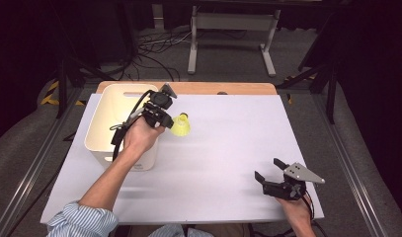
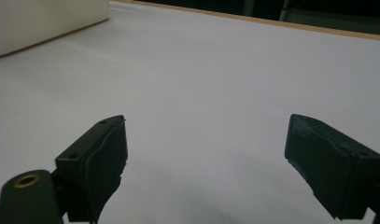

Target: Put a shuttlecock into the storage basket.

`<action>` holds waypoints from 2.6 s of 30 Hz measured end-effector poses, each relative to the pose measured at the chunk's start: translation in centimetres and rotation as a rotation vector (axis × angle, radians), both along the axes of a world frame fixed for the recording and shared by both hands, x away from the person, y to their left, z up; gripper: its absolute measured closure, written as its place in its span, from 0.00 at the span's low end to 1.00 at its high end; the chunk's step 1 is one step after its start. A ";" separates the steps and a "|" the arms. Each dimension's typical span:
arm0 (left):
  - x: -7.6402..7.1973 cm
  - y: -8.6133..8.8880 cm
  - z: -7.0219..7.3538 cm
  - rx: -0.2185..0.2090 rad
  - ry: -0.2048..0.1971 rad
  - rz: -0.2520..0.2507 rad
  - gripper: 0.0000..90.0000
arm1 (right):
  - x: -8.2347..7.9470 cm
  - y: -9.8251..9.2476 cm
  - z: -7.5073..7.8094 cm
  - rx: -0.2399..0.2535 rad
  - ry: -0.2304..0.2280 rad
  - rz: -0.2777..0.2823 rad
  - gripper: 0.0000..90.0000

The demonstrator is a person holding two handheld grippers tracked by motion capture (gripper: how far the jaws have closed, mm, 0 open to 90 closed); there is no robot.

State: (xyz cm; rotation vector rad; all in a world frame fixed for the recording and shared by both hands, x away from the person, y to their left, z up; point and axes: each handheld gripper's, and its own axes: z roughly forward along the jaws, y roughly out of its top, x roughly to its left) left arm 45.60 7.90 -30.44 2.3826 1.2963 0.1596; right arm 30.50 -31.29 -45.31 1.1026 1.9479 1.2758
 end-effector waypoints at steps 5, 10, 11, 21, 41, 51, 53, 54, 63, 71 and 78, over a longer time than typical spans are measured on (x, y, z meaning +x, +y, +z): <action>0.3 0.4 0.2 -0.002 0.000 0.005 1.00 | 0.0 0.0 0.0 -0.003 0.000 0.000 0.15; 0.5 0.8 0.4 -0.006 0.001 0.011 1.00 | 0.1 0.0 -0.1 -0.005 0.004 0.005 0.15; 0.6 0.8 0.4 -0.008 0.002 0.013 1.00 | 0.1 0.0 -0.1 -0.006 0.005 0.005 0.15; 0.9 1.5 0.8 -0.020 0.004 0.024 1.00 | 0.1 0.0 -0.1 -0.009 0.003 0.007 0.15; 0.9 3.1 2.4 -0.041 -0.015 0.047 1.00 | 0.1 0.1 -0.1 -0.012 0.003 0.010 0.15; 0.6 4.5 3.2 -0.048 -0.035 0.074 1.00 | 0.1 0.2 -0.1 -0.021 0.002 0.014 0.15; 0.6 4.9 3.2 -0.054 -0.038 0.082 1.00 | 0.1 0.2 -0.1 -0.023 0.001 0.016 0.15; 0.6 4.9 3.2 -0.054 -0.038 0.082 1.00 | 0.1 0.2 -0.1 -0.023 0.001 0.016 0.15; 0.4 6.5 3.1 -0.056 -0.048 0.113 1.00 | 0.1 0.2 -0.1 -0.026 0.000 0.015 0.15; 0.4 8.1 3.0 -0.062 -0.056 0.147 1.00 | 0.1 0.2 -0.1 -0.023 -0.002 0.014 0.15; 0.3 9.6 2.7 -0.064 -0.060 0.184 1.00 | 0.1 0.2 -0.1 -0.023 -0.002 0.013 0.15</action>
